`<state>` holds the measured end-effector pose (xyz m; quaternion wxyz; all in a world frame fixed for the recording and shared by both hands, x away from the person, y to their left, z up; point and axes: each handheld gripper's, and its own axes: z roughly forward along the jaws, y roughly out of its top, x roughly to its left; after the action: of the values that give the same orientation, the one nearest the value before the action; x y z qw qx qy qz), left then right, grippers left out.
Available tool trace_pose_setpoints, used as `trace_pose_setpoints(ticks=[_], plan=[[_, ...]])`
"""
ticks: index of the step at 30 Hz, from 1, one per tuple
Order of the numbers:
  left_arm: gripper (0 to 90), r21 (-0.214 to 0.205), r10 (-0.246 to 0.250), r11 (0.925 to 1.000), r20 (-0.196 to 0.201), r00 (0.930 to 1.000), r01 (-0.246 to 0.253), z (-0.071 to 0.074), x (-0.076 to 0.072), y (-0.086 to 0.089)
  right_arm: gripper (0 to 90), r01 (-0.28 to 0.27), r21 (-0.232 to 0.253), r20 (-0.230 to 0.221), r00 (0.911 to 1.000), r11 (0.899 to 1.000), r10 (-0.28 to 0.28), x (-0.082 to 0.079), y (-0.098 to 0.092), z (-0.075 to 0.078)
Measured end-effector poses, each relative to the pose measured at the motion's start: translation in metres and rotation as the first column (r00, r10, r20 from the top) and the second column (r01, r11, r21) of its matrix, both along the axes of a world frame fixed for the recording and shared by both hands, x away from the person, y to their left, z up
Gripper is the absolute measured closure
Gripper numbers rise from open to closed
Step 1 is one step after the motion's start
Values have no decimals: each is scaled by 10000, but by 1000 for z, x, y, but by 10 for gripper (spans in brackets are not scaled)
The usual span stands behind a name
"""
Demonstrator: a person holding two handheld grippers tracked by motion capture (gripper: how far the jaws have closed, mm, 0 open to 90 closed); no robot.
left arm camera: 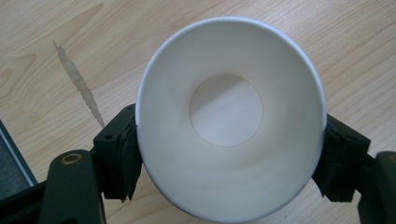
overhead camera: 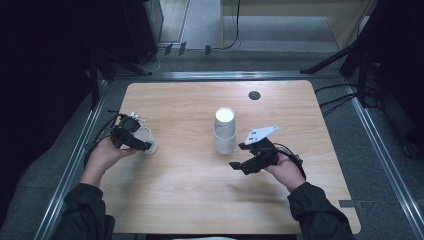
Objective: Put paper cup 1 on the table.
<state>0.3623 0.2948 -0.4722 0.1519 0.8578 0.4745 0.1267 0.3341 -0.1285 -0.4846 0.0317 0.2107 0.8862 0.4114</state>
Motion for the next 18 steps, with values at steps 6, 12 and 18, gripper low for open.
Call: trace_pose_setpoints(ticks=[6, 12, 18], plan=[[221, -95, 20, 10000, -60, 10000, -21, -1, 1, -1, 214, -25, 12, 63, 10000, 10000, 25, 0, 0, 0], [205, -162, 23, 9999, -80, 10000, -24, -2, 3, -1, 214, -59, 70, 98, 9999, 10000, 58, -1, 0, 1], [142, -122, 46, 9999, -158, 9999, -48, -4, 3, -3, 214, -71, 78, 186, 9998, 9999, 70, -1, 0, 1]])
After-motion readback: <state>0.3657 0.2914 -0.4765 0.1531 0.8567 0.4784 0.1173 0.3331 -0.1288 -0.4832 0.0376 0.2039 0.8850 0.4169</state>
